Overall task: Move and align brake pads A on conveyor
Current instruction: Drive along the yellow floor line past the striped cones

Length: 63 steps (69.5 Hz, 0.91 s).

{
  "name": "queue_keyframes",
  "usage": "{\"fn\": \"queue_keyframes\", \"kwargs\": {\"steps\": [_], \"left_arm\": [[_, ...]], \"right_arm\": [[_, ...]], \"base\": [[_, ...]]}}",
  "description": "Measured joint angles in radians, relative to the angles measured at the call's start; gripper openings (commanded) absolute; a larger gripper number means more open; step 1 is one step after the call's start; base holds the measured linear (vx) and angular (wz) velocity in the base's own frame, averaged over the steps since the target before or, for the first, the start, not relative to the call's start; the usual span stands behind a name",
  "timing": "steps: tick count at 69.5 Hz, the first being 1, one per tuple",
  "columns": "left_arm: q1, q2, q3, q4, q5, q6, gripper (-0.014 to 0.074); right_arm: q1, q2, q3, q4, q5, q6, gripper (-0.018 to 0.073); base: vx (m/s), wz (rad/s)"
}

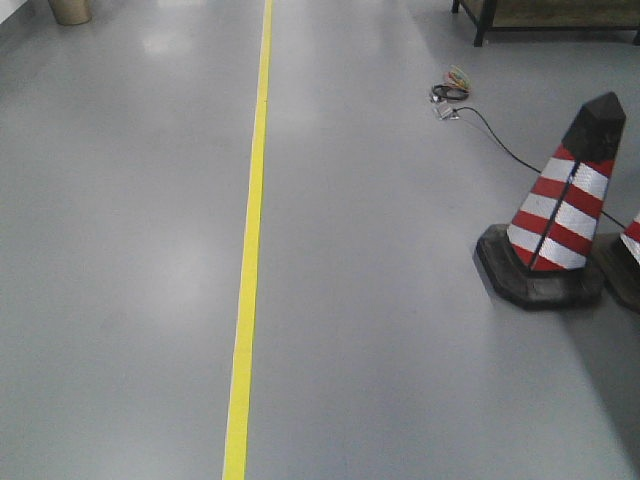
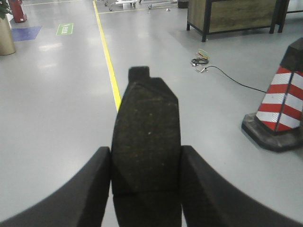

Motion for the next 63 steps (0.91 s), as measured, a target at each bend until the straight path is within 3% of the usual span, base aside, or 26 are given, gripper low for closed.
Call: {"fn": "queue_keyframes", "kwargs": {"steps": [63], "left_arm": [[0.000,0.000,0.000,0.000,-0.001,0.000,-0.0006]], "right_arm": [[0.000,0.000,0.001,0.000,-0.001,0.000,-0.0010]], "base": [[0.62,-0.05]]}}
